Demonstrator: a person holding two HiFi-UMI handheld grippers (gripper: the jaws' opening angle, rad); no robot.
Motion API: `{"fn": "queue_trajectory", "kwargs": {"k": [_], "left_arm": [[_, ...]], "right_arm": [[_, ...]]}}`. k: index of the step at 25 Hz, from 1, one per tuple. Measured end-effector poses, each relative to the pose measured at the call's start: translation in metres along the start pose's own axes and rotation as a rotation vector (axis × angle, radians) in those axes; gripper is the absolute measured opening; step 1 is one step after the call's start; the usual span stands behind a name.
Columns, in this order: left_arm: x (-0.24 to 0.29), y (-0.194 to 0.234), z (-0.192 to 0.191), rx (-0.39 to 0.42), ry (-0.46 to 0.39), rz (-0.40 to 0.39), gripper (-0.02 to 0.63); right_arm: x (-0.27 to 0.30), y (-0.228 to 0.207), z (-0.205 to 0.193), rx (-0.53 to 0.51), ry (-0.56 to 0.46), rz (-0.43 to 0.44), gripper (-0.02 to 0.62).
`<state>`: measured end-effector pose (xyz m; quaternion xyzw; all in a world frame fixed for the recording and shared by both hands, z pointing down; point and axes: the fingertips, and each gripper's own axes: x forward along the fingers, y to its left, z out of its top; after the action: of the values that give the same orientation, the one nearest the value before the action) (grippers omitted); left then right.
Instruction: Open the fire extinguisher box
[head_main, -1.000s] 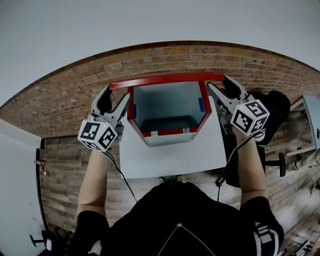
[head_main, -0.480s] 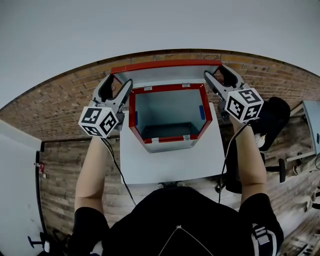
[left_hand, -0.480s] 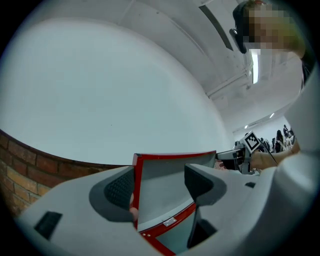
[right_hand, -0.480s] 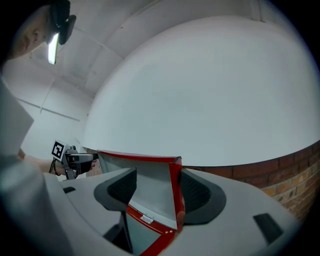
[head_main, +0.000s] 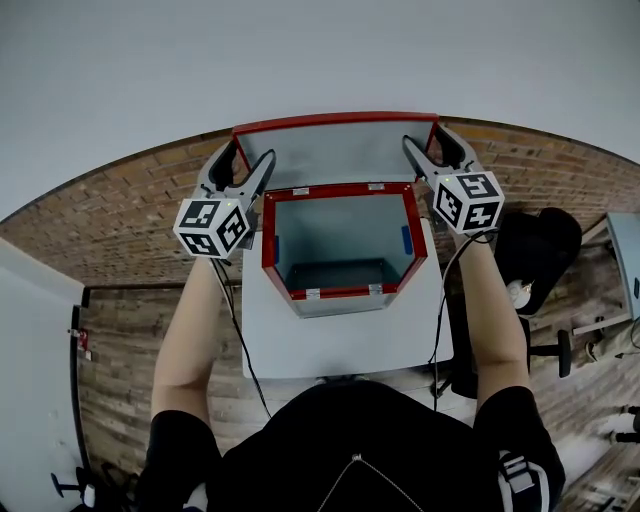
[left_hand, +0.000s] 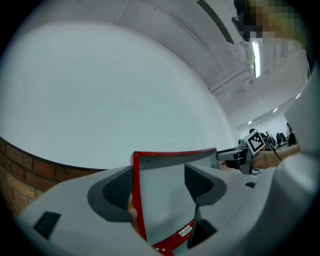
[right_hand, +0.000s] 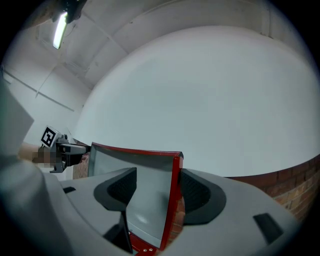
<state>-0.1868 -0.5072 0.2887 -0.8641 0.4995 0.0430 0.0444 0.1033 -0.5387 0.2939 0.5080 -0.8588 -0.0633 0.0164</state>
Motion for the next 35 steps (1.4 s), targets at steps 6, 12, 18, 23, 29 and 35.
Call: {"fn": "queue_trajectory", "kwargs": {"k": [6,12,18,23,29,35], "left_arm": [[0.014,0.009,-0.003,-0.009,0.008,0.023,0.36],[0.022,0.014,-0.005,-0.004,0.007,0.051,0.36],[0.021,0.014,-0.003,0.009,0.007,0.043,0.36],[0.003,0.021,0.01,0.04,-0.027,0.072,0.36],[-0.027,0.016,0.031,0.06,-0.086,0.097,0.359],[-0.053,-0.017,0.045,0.075,-0.131,0.056,0.317]], "right_arm": [[0.016,-0.006,-0.004,0.002,0.005,-0.014,0.282],[0.025,-0.011,-0.006,0.014,0.016,-0.02,0.282],[0.023,-0.011,-0.003,0.01,0.006,0.001,0.282],[0.009,-0.015,0.004,-0.007,-0.027,-0.003,0.282],[-0.017,0.0,0.022,-0.015,-0.077,0.02,0.281],[-0.046,0.036,0.044,-0.021,-0.128,0.072,0.245]]}}
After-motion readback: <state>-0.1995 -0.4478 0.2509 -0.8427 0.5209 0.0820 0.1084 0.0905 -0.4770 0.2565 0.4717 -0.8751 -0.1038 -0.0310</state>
